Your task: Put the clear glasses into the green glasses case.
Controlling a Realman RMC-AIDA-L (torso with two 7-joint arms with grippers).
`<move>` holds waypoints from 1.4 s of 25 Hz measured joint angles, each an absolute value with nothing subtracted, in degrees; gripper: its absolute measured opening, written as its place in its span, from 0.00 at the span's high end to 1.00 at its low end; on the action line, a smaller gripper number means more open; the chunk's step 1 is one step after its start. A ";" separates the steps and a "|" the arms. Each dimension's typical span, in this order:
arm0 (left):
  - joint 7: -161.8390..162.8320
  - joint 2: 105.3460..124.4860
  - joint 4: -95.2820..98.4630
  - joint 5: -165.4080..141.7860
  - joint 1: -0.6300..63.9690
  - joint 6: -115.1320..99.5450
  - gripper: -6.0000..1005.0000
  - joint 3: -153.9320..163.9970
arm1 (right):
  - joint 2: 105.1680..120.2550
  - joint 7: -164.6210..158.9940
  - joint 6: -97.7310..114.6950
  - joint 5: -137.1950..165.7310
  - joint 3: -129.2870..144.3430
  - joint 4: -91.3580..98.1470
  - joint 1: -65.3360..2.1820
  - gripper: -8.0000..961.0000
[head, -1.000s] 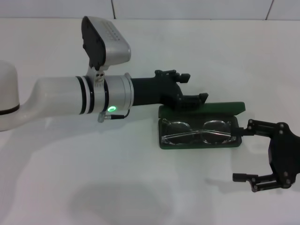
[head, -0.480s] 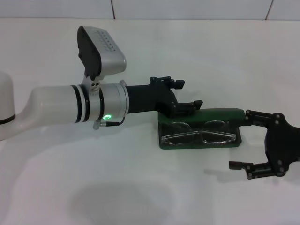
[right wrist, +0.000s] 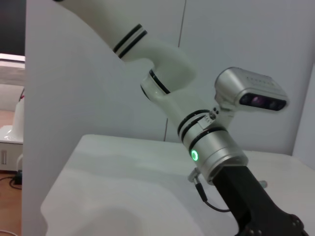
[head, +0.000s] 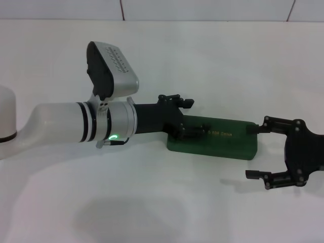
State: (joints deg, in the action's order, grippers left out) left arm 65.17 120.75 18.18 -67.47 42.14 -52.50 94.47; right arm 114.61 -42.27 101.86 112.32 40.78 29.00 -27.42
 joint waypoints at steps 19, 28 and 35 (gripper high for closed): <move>46.34 116.77 25.71 -46.02 24.35 -85.25 0.21 84.41 | 114.64 -42.92 103.54 104.03 40.68 29.58 -29.14 0.12; 43.64 114.63 22.84 -55.49 18.68 -91.39 0.21 84.06 | 114.82 -43.87 104.53 105.46 45.36 28.22 -34.40 0.12; 41.85 115.22 22.77 -57.18 18.33 -91.52 0.21 84.11 | 114.75 -43.74 104.37 105.47 46.01 28.59 -34.56 0.12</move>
State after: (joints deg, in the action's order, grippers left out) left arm 41.85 115.22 22.77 -57.18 18.33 -91.52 84.11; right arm 114.75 -43.74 104.37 105.47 46.01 28.59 -34.56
